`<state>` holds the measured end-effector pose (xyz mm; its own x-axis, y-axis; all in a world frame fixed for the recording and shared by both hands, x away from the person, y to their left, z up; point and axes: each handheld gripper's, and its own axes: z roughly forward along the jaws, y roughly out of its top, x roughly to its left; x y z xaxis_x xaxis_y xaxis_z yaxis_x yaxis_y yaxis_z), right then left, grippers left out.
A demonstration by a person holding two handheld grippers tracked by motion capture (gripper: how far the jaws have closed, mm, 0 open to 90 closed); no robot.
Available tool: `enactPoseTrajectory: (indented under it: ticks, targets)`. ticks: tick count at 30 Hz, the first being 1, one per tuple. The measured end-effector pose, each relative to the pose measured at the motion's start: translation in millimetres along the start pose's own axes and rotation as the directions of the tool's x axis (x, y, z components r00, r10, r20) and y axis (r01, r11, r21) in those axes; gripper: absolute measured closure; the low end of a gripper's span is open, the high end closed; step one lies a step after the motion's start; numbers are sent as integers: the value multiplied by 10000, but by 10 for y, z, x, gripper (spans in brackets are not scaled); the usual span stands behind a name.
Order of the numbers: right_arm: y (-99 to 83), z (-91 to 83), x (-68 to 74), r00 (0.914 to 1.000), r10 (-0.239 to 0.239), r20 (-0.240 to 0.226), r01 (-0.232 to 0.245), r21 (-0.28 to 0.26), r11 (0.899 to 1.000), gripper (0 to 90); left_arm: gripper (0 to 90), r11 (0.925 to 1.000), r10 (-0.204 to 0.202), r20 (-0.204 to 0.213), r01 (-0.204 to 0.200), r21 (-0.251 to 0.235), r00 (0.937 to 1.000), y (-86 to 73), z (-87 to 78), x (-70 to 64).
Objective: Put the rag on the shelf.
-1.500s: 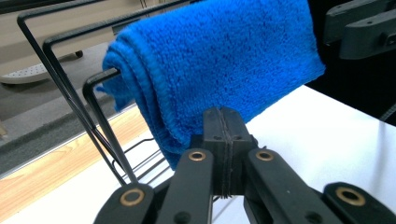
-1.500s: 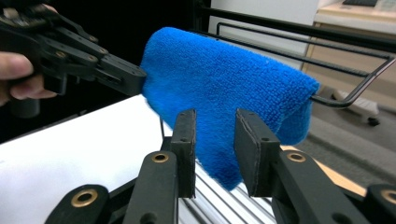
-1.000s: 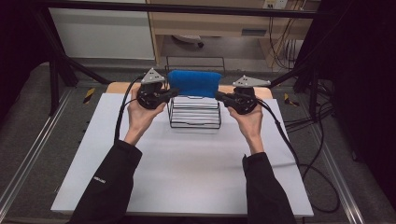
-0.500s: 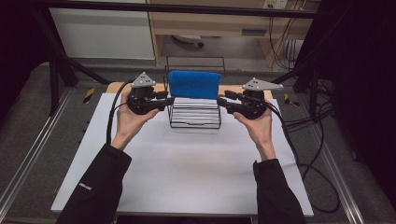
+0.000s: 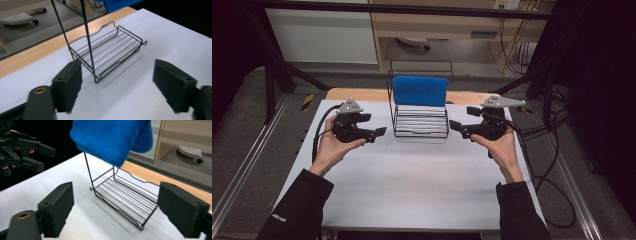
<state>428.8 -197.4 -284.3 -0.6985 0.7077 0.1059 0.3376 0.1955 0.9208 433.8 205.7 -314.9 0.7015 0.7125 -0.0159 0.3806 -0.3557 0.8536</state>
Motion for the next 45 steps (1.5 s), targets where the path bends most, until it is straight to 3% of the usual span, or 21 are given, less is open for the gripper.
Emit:
enactPoseTrajectory:
  ticks: [4,9,18,23,26,34,38,45]
  targets:
    - [-121,-57,-20,9998,209,-21,-209,8,9998,90,108,10000,19,-180,-18,74,9998,-205,-50,3]
    - [-324,-104,-49,9988,485,4,-485,74,9988,57,69,9995,-116,-287,124,295,9995,-438,-82,17]
    - [-831,-116,-89,9961,875,101,-879,636,9941,13,75,9988,-414,-47,415,251,9991,-907,-79,-16]
    - [-1121,-131,-128,9928,1189,146,-1197,925,9885,7,75,9980,-300,-89,304,548,9995,-1147,-68,-32]
    - [-1283,-164,-151,9912,1309,177,-1320,1049,9857,7,85,9970,-446,-11,446,627,9990,-1266,-80,-41]
    - [-1658,-256,-193,9898,1424,44,-1413,1586,9772,7,93,9961,-519,-104,525,710,9986,-1490,-156,-22]
    - [-1762,-326,-202,9911,1326,-134,-1289,1539,9796,7,93,9953,-694,-214,706,656,9974,-1571,-202,5]
    - [-1849,-359,-194,9930,1173,145,-1178,1948,9737,7,89,9951,-741,-334,761,636,9967,-1679,-273,28]
